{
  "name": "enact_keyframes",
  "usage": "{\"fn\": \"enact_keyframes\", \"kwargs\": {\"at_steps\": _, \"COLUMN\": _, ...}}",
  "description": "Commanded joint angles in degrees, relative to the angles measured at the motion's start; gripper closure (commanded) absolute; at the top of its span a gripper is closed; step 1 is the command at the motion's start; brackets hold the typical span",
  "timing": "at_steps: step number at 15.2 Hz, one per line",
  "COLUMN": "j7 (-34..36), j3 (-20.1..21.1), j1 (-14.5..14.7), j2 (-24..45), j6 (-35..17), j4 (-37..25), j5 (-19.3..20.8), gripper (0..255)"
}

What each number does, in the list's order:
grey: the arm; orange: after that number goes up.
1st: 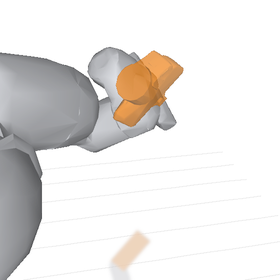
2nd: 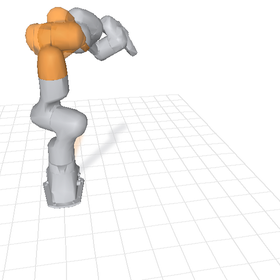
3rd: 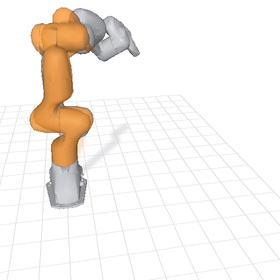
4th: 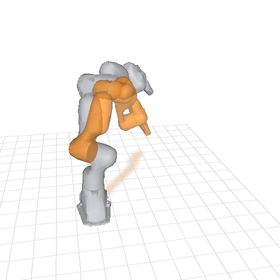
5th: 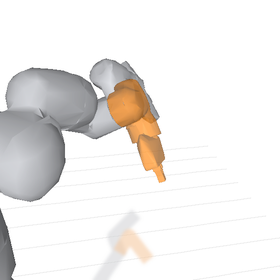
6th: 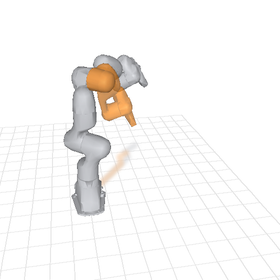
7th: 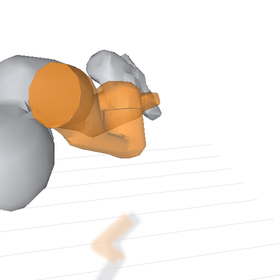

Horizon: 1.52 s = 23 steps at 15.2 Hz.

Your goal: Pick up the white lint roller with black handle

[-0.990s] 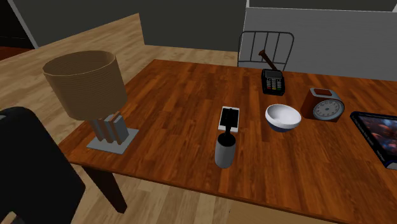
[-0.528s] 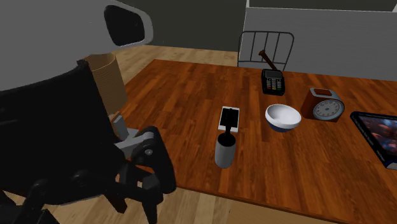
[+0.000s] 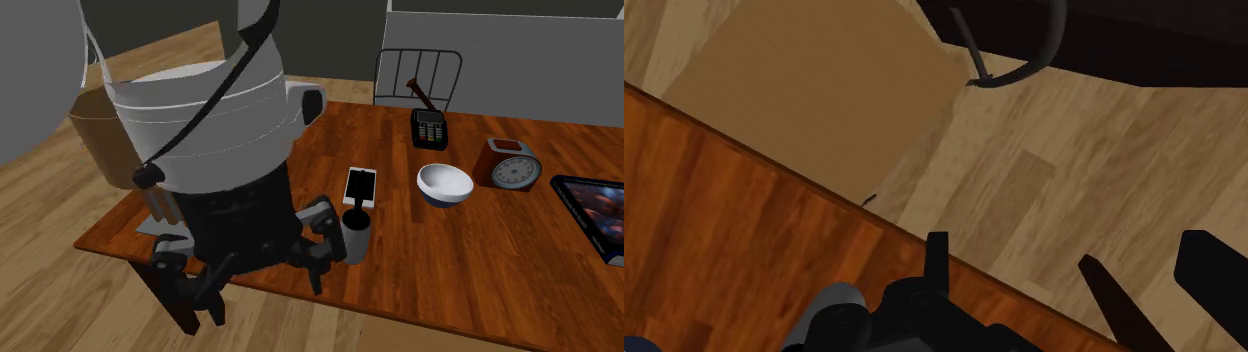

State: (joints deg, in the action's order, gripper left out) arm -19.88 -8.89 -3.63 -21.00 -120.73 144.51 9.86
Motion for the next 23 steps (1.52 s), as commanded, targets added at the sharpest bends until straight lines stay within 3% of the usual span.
{"fn": "enact_keyframes", "kwargs": {"at_steps": 1, "j7": -1.25, "j3": -1.05, "j1": -0.24, "j2": 4.21, "j6": -4.66, "j4": -1.05, "j5": 0.28, "gripper": 0}}
{"fn": "enact_keyframes", "kwargs": {"at_steps": 6, "j7": -5.14, "j3": -3.44, "j1": -0.85, "j2": 14.49, "j6": -14.07, "j4": -5.26, "j5": -0.49, "gripper": 0}}
{"fn": "enact_keyframes", "kwargs": {"at_steps": 12, "j7": -11.15, "j3": -4.86, "j1": -2.02, "j2": 27.19, "j6": -22.93, "j4": -12.89, "j5": -4.46, "gripper": 0}}
{"fn": "enact_keyframes", "kwargs": {"at_steps": 23, "j7": -21.74, "j3": -1.58, "j1": -8.29, "j2": 49.32, "j6": -30.88, "j4": -33.53, "j5": -13.32, "gripper": 0}}
